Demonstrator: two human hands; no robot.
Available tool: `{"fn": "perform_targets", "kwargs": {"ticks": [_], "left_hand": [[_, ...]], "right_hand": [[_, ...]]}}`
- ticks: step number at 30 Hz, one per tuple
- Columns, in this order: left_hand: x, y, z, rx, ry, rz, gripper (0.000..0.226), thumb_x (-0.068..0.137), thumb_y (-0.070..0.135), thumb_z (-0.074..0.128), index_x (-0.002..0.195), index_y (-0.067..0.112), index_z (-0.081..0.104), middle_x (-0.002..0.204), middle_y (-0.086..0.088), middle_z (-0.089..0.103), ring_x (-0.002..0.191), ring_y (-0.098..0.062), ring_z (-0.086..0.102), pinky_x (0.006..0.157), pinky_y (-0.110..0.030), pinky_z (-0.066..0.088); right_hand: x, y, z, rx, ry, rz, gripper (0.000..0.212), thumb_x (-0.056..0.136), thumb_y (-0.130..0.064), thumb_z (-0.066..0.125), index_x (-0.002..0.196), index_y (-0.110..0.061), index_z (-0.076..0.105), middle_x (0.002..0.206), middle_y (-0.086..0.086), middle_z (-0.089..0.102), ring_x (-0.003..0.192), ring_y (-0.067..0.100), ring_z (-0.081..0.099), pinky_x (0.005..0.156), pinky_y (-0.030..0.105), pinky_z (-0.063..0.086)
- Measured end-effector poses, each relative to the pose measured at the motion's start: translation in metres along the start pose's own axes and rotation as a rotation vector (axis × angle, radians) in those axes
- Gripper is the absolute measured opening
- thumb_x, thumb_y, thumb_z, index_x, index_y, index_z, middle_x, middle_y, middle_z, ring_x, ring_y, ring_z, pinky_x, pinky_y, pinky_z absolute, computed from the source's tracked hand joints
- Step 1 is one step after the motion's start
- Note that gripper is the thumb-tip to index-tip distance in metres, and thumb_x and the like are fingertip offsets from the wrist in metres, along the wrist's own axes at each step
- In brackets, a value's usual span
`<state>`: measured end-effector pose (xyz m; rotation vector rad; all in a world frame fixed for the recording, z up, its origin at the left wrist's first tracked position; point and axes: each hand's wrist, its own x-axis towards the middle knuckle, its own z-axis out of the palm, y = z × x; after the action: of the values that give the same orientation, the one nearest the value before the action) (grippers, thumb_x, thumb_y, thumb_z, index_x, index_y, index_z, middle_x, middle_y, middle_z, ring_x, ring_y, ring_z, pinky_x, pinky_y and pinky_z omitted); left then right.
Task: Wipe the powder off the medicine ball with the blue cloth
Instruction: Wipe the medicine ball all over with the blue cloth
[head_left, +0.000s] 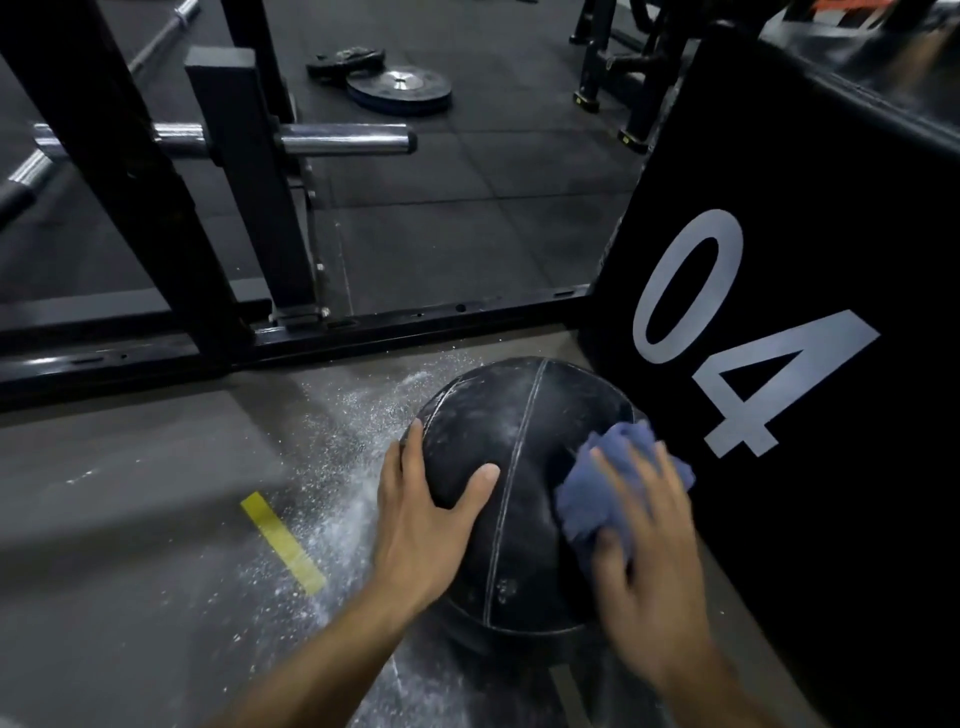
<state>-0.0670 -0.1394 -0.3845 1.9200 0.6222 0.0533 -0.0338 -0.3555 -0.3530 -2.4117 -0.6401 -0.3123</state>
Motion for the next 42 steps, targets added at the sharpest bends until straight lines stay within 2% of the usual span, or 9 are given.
{"fn": "perform_targets", "kwargs": {"ticks": [3, 8, 15, 18, 23, 27, 30, 37, 42], "left_hand": [[0.001, -0.011, -0.004, -0.039, 0.029, 0.011, 0.119, 0.059, 0.109, 0.039, 0.159, 0.055, 0.003, 0.172, 0.019, 0.006, 0.160, -0.013, 0.011, 0.127, -0.054, 0.024], [0.004, -0.012, -0.005, -0.055, 0.066, 0.002, 0.113, 0.062, 0.105, 0.045, 0.158, 0.054, 0.012, 0.167, 0.020, 0.016, 0.156, -0.013, 0.022, 0.125, -0.053, 0.030], [0.014, -0.001, 0.004, -0.027, 0.049, -0.040, 0.110, 0.063, 0.105, 0.045, 0.156, 0.055, 0.014, 0.165, 0.022, 0.014, 0.154, -0.016, 0.026, 0.122, -0.055, 0.034], [0.026, 0.000, 0.000, -0.090, 0.043, -0.054, 0.104, 0.067, 0.098, 0.053, 0.156, 0.056, 0.021, 0.164, 0.016, 0.021, 0.151, -0.016, 0.031, 0.123, -0.046, 0.031], [0.041, 0.005, -0.004, -0.163, -0.008, -0.079, 0.104, 0.061, 0.091, 0.062, 0.154, 0.056, 0.030, 0.164, 0.009, 0.024, 0.153, -0.016, 0.029, 0.126, -0.037, 0.025], [0.049, 0.012, -0.008, -0.223, -0.037, -0.089, 0.098, 0.074, 0.076, 0.076, 0.157, 0.048, 0.033, 0.164, 0.007, 0.023, 0.151, -0.015, 0.030, 0.124, -0.033, 0.025], [0.048, 0.008, -0.010, -0.214, -0.047, -0.060, 0.098, 0.074, 0.076, 0.075, 0.157, 0.046, 0.034, 0.164, 0.009, 0.022, 0.150, -0.015, 0.031, 0.122, -0.035, 0.028], [0.034, 0.001, -0.006, -0.192, 0.026, -0.013, 0.094, 0.074, 0.083, 0.069, 0.154, 0.049, 0.034, 0.158, 0.010, 0.028, 0.147, -0.014, 0.035, 0.118, -0.032, 0.030], [-0.006, 0.000, 0.003, -0.089, 0.040, -0.001, 0.098, 0.062, 0.098, 0.059, 0.147, 0.060, 0.028, 0.160, 0.019, 0.021, 0.149, -0.015, 0.032, 0.122, -0.050, 0.035]], "right_hand": [[-0.009, -0.012, 0.013, -0.096, 0.000, -0.030, 0.066, 0.095, -0.031, 0.044, 0.160, -0.021, 0.046, 0.172, 0.003, 0.032, 0.163, 0.032, 0.019, 0.121, 0.070, 0.028], [0.037, -0.026, 0.011, -0.228, -0.098, 0.029, 0.068, 0.095, -0.041, 0.038, 0.162, -0.026, 0.044, 0.171, 0.000, 0.036, 0.162, 0.026, 0.021, 0.127, 0.061, 0.025], [0.191, -0.018, 0.010, -0.153, -0.401, 0.519, 0.064, 0.079, -0.054, 0.033, 0.122, -0.024, 0.072, 0.128, 0.010, 0.071, 0.120, 0.039, 0.062, 0.101, 0.047, 0.050], [0.173, -0.027, 0.019, -0.271, -0.334, 0.291, 0.057, 0.085, -0.046, 0.035, 0.124, -0.026, 0.071, 0.134, 0.006, 0.068, 0.125, 0.036, 0.059, 0.097, 0.045, 0.050], [0.062, -0.034, 0.022, -0.332, -0.134, -0.172, 0.070, 0.089, -0.040, 0.048, 0.157, -0.023, 0.051, 0.166, 0.002, 0.043, 0.160, 0.028, 0.027, 0.124, 0.059, 0.027], [-0.026, -0.015, 0.053, -0.629, -0.310, -0.543, 0.092, 0.076, -0.046, 0.075, 0.160, -0.024, 0.046, 0.174, 0.006, 0.024, 0.165, 0.030, 0.008, 0.124, 0.069, 0.014], [-0.037, -0.007, 0.055, -0.684, -0.333, -0.608, 0.089, 0.076, -0.045, 0.071, 0.159, -0.025, 0.047, 0.174, 0.005, 0.025, 0.165, 0.029, 0.009, 0.125, 0.067, 0.012], [0.055, -0.025, 0.010, -0.312, -0.147, -0.041, 0.066, 0.094, -0.034, 0.039, 0.157, -0.019, 0.051, 0.169, 0.003, 0.039, 0.160, 0.028, 0.028, 0.126, 0.059, 0.026], [0.164, -0.011, -0.007, -0.062, -0.386, 0.462, 0.044, 0.094, -0.036, 0.041, 0.122, -0.032, 0.074, 0.129, -0.004, 0.073, 0.118, 0.028, 0.065, 0.102, 0.042, 0.051]]}}
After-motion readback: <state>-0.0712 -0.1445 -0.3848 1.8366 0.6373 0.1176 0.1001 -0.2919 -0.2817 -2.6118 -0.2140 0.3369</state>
